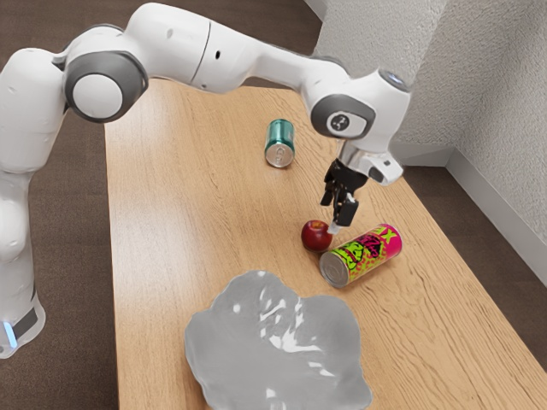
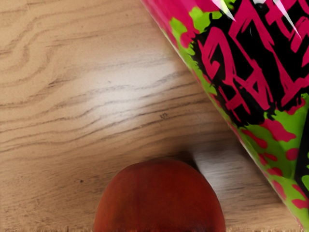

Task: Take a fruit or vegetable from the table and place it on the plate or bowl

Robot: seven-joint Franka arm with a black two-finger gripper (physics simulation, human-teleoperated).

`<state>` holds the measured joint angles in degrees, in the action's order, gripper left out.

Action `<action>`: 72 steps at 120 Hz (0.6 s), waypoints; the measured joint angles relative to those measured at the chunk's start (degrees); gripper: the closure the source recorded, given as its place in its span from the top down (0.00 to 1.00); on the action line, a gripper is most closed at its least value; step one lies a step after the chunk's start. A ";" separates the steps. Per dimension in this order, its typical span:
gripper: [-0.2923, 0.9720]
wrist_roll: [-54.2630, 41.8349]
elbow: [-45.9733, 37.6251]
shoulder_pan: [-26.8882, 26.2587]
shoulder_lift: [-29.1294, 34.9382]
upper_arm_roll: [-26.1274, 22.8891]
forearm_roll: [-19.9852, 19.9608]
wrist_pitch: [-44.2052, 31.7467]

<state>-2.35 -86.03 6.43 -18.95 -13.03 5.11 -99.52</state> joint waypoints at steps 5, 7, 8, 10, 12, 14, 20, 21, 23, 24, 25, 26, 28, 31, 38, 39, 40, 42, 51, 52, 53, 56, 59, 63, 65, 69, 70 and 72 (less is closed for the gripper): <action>0.77 -0.09 -0.45 0.07 0.10 0.30 -0.01 -0.03; 0.77 -0.13 -0.65 0.08 0.10 0.36 -0.01 -0.07; 0.77 -0.15 -0.74 0.09 0.09 0.39 -0.02 -0.08; 0.77 -0.18 -0.88 0.09 0.06 0.43 -0.03 -0.12; 0.77 -0.21 -0.98 0.09 0.03 0.46 -0.04 -0.16; 0.77 -0.24 -1.06 0.09 -0.01 0.49 -0.05 -0.19; 0.77 -0.32 -1.19 0.02 -0.11 0.52 -0.08 -0.30; 0.77 -0.34 -1.20 0.01 -0.12 0.53 -0.10 -0.32; 0.77 -0.36 -1.22 -0.02 -0.14 0.52 -0.12 -0.38; 0.77 -0.37 -1.24 -0.03 -0.16 0.52 -0.13 -0.40; 0.77 -0.38 -1.25 -0.04 -0.17 0.53 -0.14 -0.43; 0.77 -0.39 -1.27 -0.05 -0.18 0.53 -0.15 -0.45; 0.77 -0.41 -1.31 -0.06 -0.20 0.53 -0.16 -0.50; 0.77 -0.44 -1.39 -0.07 -0.23 0.52 -0.20 -0.56; 0.77 -0.49 -1.47 -0.18 -0.32 0.52 -0.28 -0.69; 0.77 -0.50 -1.48 -0.19 -0.32 0.52 -0.29 -0.71; 0.77 -0.50 -1.49 -0.20 -0.33 0.51 -0.31 -0.72; 0.77 -0.51 -1.50 -0.22 -0.33 0.50 -0.34 -0.75; 0.77 -0.55 -1.70 -0.31 -0.39 0.47 -0.52 -0.86; 0.77 -0.55 -1.72 -0.32 -0.39 0.47 -0.56 -0.87; 0.77 -0.56 -1.75 -0.32 -0.40 0.47 -0.61 -0.88; 0.77 -0.57 -1.83 -0.33 -0.39 0.46 -0.76 -0.91; 0.77 -0.58 -1.90 -0.34 -0.39 0.46 -0.90 -0.93; 0.77 -0.59 -2.08 -0.35 -0.41 0.46 -1.07 -0.96; 0.77 -0.60 -2.15 -0.35 -0.42 0.46 -1.13 -0.97; 0.77 -0.61 -2.24 -0.35 -0.42 0.46 -1.28 -0.99; 0.77 -0.61 -2.26 -0.35 -0.44 0.46 -1.35 -1.00; 0.77 -0.62 -2.41 -0.35 -0.47 0.46 -1.47 -1.01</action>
<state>-2.97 -88.44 6.07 -19.41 -12.57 3.64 -100.53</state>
